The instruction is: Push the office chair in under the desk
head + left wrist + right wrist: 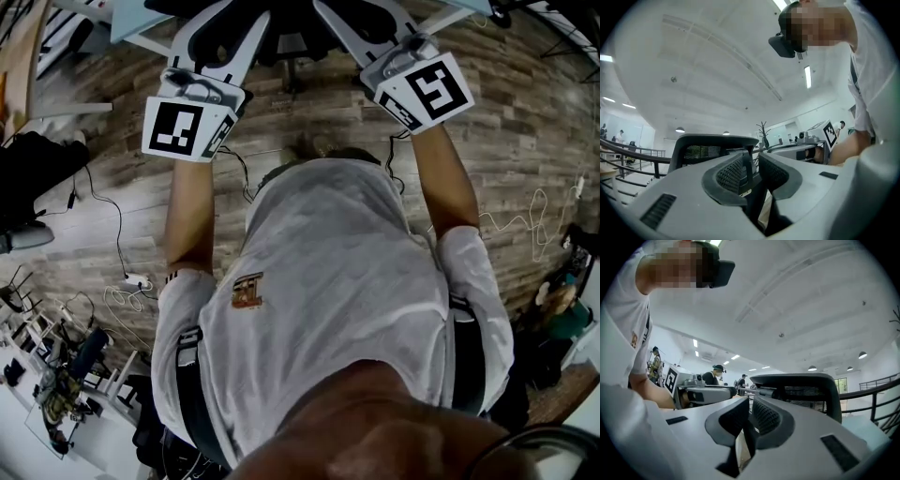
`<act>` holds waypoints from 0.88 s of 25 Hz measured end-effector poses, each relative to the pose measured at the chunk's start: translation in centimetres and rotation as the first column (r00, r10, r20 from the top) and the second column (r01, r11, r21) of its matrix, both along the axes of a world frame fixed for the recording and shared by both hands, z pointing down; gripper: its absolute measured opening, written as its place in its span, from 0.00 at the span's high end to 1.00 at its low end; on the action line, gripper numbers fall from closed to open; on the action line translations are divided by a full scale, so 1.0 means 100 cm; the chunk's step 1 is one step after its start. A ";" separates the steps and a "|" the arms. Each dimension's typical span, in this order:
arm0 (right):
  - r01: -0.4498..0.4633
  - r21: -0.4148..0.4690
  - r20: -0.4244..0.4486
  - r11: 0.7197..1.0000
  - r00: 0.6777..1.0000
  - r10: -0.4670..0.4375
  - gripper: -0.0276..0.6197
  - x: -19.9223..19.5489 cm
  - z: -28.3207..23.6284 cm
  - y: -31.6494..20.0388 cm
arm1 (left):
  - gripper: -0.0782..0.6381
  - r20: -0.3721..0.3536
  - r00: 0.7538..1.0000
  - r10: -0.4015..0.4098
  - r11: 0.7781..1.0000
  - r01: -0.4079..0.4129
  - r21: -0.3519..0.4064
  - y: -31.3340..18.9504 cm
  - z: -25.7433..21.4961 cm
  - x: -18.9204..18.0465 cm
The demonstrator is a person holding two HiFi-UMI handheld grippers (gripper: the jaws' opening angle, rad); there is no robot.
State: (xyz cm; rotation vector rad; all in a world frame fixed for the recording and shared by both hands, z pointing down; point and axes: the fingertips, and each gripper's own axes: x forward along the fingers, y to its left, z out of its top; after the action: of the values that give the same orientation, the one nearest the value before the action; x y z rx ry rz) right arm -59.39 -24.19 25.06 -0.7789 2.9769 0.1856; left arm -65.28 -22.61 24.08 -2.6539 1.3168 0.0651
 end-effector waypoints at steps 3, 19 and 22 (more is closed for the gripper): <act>0.041 -0.014 0.025 0.999 0.999 -0.041 0.89 -0.006 0.001 0.009 | 0.79 -0.031 0.999 0.004 1.000 -0.004 -0.007 0.002 0.000 0.004; 0.119 -0.056 0.115 0.991 0.987 -0.112 0.91 -0.011 0.003 0.028 | 0.87 -0.118 0.993 -0.005 0.999 -0.001 -0.046 0.009 0.005 0.020; 0.125 -0.055 0.112 0.991 0.987 -0.118 0.91 -0.013 0.002 0.029 | 0.87 -0.111 0.994 -0.009 0.999 0.004 -0.042 0.010 0.003 0.019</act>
State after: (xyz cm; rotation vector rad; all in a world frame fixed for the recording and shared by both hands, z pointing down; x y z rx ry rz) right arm -60.65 -21.24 25.27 -0.5897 2.9268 0.0433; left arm -63.40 -21.63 24.38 -2.7165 1.3745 0.1886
